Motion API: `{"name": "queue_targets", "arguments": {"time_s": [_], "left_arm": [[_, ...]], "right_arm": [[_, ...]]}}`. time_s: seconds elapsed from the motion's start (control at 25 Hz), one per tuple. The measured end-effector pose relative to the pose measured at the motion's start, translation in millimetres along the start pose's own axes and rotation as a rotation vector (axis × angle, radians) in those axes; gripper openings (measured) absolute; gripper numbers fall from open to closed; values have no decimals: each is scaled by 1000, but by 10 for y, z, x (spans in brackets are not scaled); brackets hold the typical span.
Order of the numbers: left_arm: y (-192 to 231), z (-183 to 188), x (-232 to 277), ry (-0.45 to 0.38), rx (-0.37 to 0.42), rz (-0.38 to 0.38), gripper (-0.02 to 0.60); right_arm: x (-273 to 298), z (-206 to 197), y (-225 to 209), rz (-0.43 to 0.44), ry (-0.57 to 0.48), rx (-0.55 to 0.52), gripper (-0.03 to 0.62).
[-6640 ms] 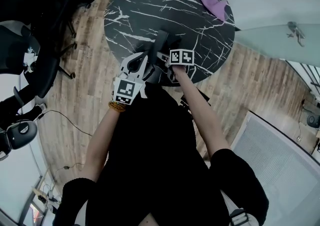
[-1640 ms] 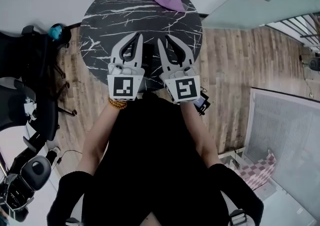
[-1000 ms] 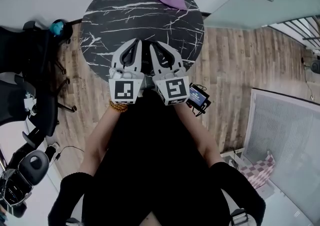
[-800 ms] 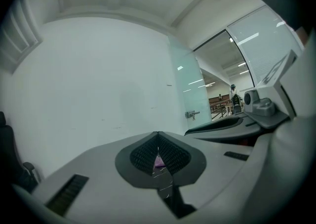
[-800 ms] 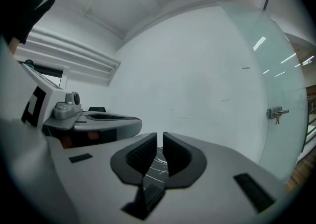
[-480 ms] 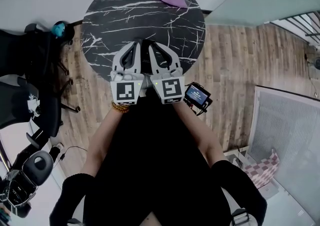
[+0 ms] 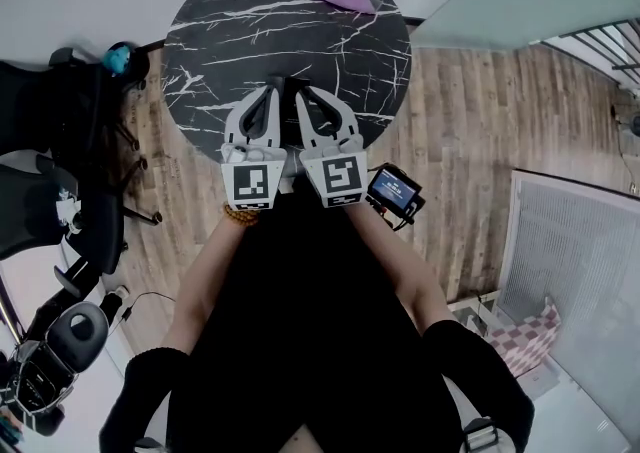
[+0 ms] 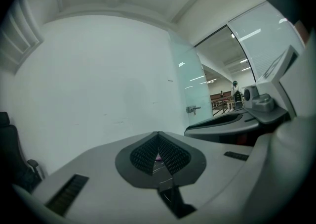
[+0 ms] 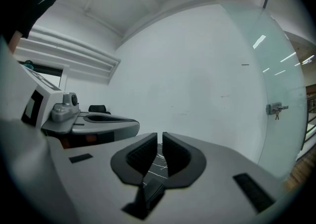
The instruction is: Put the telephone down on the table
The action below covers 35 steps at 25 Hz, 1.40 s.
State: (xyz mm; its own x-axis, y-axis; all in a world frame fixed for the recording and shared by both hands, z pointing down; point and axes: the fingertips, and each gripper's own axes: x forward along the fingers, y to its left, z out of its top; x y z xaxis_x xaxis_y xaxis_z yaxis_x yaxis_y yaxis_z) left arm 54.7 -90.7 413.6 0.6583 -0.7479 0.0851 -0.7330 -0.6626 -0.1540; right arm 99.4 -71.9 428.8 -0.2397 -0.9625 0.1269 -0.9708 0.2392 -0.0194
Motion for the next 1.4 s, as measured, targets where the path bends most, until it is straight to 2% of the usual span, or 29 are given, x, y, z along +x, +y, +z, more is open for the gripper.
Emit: {"name": "queue_targets", "arguments": {"time_s": [1.4], "left_arm": [[138, -175, -57, 36, -18, 27, 14]], "right_arm": [[71, -80, 118, 31, 32, -10, 48]]}}
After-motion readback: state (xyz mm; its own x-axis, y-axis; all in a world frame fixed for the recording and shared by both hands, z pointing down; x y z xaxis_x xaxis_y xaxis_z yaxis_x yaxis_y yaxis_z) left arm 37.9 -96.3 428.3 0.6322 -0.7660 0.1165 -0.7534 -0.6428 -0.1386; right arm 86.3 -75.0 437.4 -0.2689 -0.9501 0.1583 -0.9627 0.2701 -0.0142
